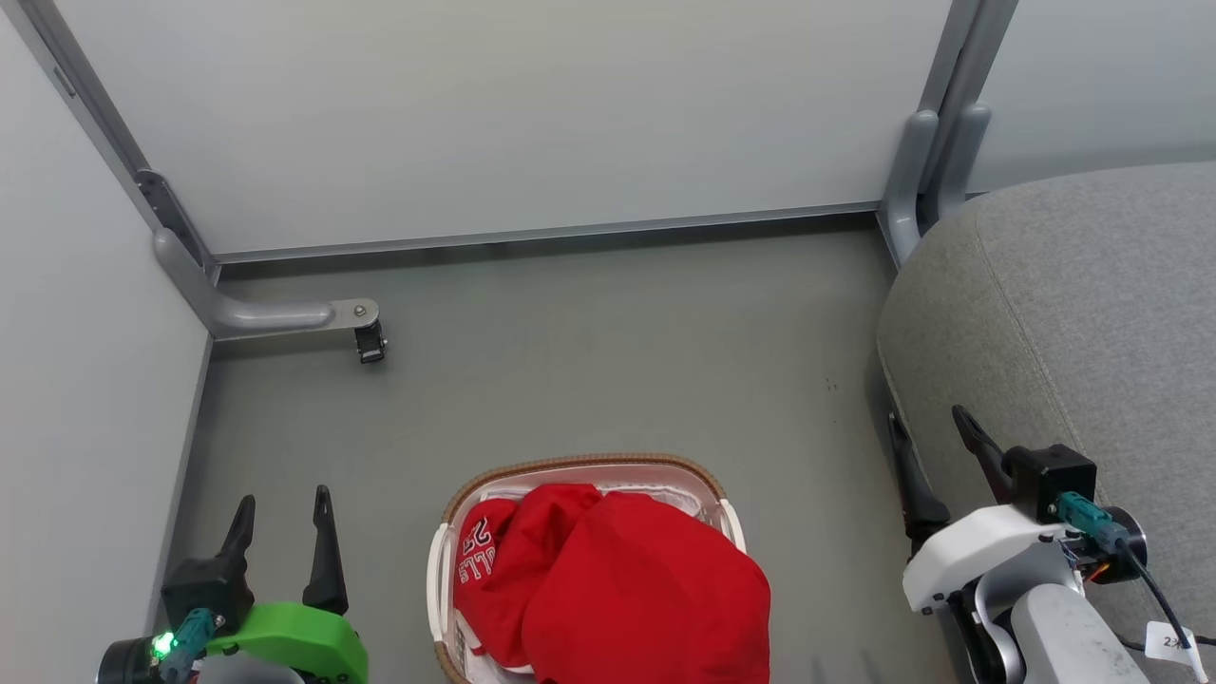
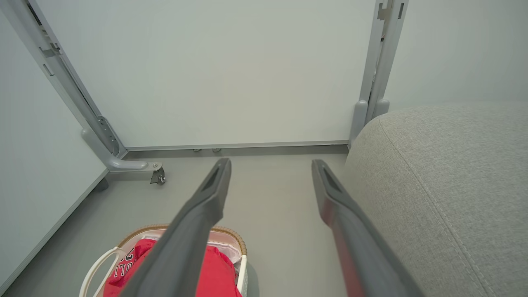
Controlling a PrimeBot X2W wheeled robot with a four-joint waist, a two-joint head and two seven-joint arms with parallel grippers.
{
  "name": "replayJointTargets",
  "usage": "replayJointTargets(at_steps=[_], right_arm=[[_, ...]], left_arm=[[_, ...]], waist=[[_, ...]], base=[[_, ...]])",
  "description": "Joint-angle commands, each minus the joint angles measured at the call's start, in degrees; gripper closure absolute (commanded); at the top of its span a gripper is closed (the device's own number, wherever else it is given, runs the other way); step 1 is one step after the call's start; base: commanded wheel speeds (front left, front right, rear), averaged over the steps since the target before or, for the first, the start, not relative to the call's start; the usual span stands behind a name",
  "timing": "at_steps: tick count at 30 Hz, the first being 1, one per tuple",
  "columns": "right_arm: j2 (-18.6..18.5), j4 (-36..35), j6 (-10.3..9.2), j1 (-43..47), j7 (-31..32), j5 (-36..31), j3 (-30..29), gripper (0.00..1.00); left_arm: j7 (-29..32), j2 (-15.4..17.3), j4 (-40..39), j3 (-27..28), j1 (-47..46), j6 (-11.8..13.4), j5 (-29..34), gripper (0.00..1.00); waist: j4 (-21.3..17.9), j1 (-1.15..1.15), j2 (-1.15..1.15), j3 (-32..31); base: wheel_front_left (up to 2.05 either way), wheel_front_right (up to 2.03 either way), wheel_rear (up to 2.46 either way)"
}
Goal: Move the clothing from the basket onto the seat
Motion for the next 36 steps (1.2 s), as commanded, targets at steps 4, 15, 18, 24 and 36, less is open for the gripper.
replayJointTargets(at_steps=[4,15,18,24,36], right_arm=[[0.2,0.5,0.00,1.0,-0.9,-2.8,-1.0,0.00],[0.7,1.9,0.00,0.7,-2.0,-8.1,-1.6,0.00],[0.8,2.1,-0.01,0.8,-2.4,-9.2,-1.4,0.00],[0.8,1.6,-0.01,0.3,-2.3,-9.0,-1.1,0.00],[0.7,-2.0,-0.01,-4.6,-2.2,-8.0,0.3,0.00]], left_arm=[[-0.8,-0.5,-0.4,1.5,1.1,-0.1,2.2,0.00],[-1.9,-1.6,0.1,2.7,1.9,-1.0,7.2,0.00],[-2.3,-1.7,0.8,2.9,2.0,-1.2,8.0,0.00],[-2.2,-1.9,2.0,2.4,1.7,-2.9,6.9,0.00],[-2.1,-2.2,7.2,-1.0,-4.2,-4.3,3.4,0.00]], waist=[[0.0,0.00,0.00,0.0],[-0.1,0.00,0.00,0.4],[-0.1,0.00,0.00,0.4],[-0.7,0.00,0.00,1.3],[-4.4,0.00,0.00,10.4]], base=[[0.00,0.00,0.00],[0.00,0.00,0.00],[0.00,0.00,0.00],[0.00,0.00,0.00],[0.00,0.00,0.00]])
